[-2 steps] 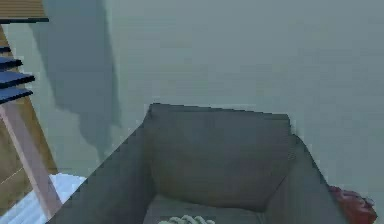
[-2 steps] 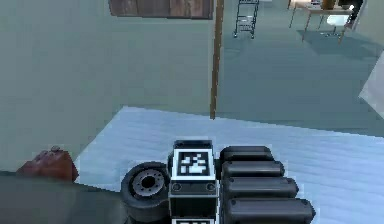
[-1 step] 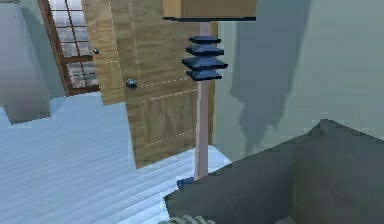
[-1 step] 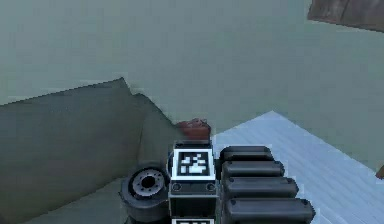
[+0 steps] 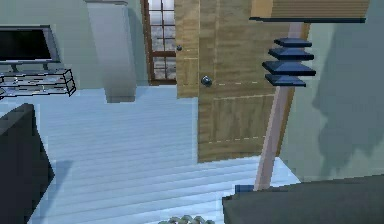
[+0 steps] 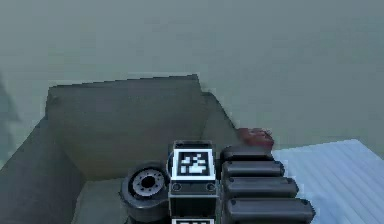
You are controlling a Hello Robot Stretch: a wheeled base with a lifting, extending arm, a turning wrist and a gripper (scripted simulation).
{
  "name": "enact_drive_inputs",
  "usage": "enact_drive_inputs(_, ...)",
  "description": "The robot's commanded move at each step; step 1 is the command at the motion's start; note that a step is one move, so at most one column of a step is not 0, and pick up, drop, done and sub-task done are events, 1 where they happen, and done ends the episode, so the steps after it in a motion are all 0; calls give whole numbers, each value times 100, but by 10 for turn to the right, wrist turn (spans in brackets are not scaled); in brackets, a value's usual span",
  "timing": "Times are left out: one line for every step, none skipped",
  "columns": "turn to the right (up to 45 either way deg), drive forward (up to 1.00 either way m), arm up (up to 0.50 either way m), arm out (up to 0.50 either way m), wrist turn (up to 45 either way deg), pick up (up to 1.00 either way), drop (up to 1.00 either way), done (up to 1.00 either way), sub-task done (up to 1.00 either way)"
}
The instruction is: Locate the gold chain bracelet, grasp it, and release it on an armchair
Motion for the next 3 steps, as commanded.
enact_drive_inputs(0, 0, 0, 28, 0, 0, 0, 0, 0)
enact_drive_inputs(0, 0, 0, 0, 450, 0, 0, 0, 0)
enact_drive_inputs(0, 0, 0, 0, 360, 0, 0, 0, 0)
